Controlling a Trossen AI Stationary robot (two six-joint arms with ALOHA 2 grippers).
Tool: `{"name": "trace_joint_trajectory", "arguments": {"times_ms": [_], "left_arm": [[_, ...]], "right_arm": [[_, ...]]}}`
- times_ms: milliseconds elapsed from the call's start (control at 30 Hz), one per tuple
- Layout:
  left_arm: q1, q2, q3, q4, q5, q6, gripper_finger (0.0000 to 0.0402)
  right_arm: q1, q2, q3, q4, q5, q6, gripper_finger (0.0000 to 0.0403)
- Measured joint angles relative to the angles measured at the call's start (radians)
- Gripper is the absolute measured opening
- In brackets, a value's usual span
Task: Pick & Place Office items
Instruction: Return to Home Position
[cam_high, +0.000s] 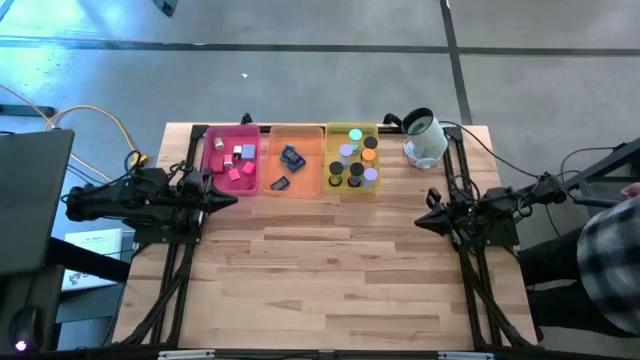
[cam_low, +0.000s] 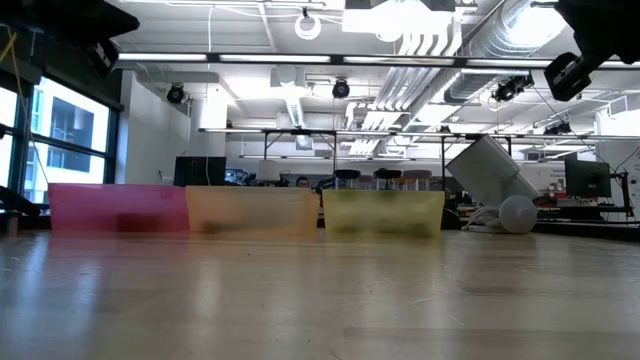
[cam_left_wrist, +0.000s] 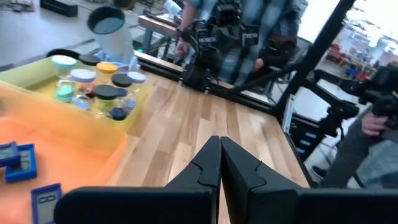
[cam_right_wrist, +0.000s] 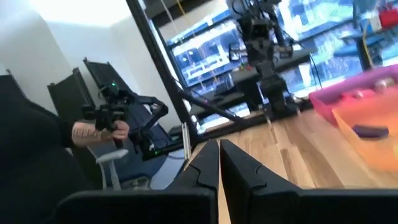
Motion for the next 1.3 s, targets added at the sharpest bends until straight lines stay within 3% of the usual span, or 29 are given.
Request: {"name": "trace_joint_trajectory", "arguments": {"times_ms": [400, 667, 1000, 1200, 1300], "left_arm": [[0.0, -0.128, -0.124, 0.013, -0.022, -0.081, 0.0001], [0.0, -0.124, -0.284, 0.3, -0.062, -0.063, 0.0001], [0.0, -0.124, -0.444, 0.463, -0.104, -0.131, 0.0001], [0.001, -0.117, -0.445, 0.443, -0.135, -0.151, 0.0001], [0.001, -0.116, -0.446, 0.443, -0.149, -0.152, 0.0001]], "right_arm": [[0.0, -0.001, 0.002, -0.09, 0.016, 0.022, 0.0003], [0.0, -0.001, 0.002, -0.203, -0.004, 0.076, 0.0003], [0.0, -0.001, 0.002, -0.284, 0.009, 0.091, 0.0003], [0.0, -0.001, 0.002, -0.345, 0.202, 0.101, 0.0003], [0.0, -0.001, 0.002, -0.386, 0.216, 0.102, 0.0003]]}}
